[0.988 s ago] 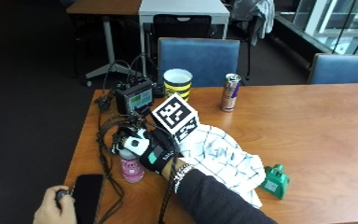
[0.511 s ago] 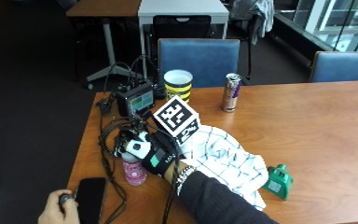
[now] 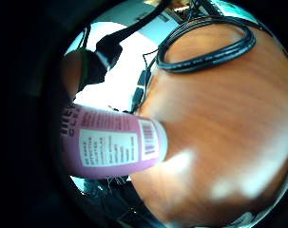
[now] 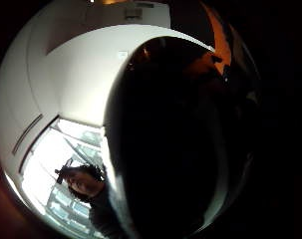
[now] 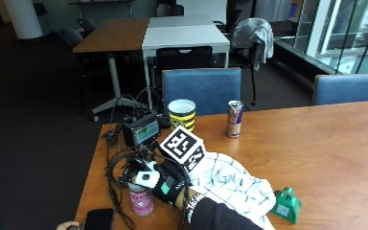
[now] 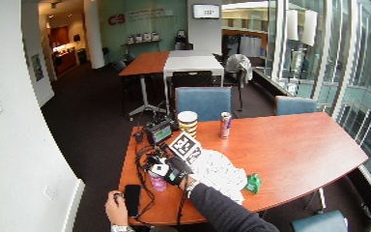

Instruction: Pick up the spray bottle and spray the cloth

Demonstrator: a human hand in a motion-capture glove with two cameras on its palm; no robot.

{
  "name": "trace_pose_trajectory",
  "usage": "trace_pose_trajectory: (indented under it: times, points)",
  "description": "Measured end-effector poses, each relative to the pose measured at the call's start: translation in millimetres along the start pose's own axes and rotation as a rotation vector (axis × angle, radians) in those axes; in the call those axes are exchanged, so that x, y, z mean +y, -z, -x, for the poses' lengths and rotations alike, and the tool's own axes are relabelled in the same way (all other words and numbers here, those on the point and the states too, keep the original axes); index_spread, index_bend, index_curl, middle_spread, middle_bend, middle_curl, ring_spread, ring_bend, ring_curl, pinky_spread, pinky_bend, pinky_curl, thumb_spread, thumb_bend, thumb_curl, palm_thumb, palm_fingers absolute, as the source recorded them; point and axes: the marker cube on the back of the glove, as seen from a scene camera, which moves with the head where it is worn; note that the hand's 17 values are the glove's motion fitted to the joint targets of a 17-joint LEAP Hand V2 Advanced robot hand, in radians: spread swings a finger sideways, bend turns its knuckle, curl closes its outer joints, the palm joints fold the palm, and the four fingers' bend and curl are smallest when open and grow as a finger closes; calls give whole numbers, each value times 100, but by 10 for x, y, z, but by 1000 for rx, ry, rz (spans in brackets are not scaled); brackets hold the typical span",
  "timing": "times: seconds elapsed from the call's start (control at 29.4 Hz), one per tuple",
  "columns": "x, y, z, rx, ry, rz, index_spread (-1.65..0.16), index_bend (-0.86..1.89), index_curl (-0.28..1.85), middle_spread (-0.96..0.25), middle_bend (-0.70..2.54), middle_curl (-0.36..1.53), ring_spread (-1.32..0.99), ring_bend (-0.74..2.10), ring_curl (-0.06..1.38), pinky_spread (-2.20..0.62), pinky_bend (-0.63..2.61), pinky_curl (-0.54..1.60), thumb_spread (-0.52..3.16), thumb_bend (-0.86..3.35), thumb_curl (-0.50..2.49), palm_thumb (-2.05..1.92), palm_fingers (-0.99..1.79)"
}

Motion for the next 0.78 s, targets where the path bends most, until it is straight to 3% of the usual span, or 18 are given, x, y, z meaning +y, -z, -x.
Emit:
trace_pose_trajectory:
  times: [0.24, 0.41, 0.78]
  points:
    - [64, 172, 166, 196, -15, -41, -31, 11, 56, -19, 42, 49, -15, 35, 45, 17, 19, 30, 97, -7, 74, 76, 73]
    - [89, 421, 455, 427, 5, 28, -32, 9, 49, -15, 28, 44, -12, 29, 42, 21, 26, 32, 98, -6, 67, 69, 54]
    - [661, 670, 1244, 818, 176, 140, -37, 12, 37, -11, 16, 37, -8, 28, 38, 25, 33, 34, 103, -6, 54, 52, 29]
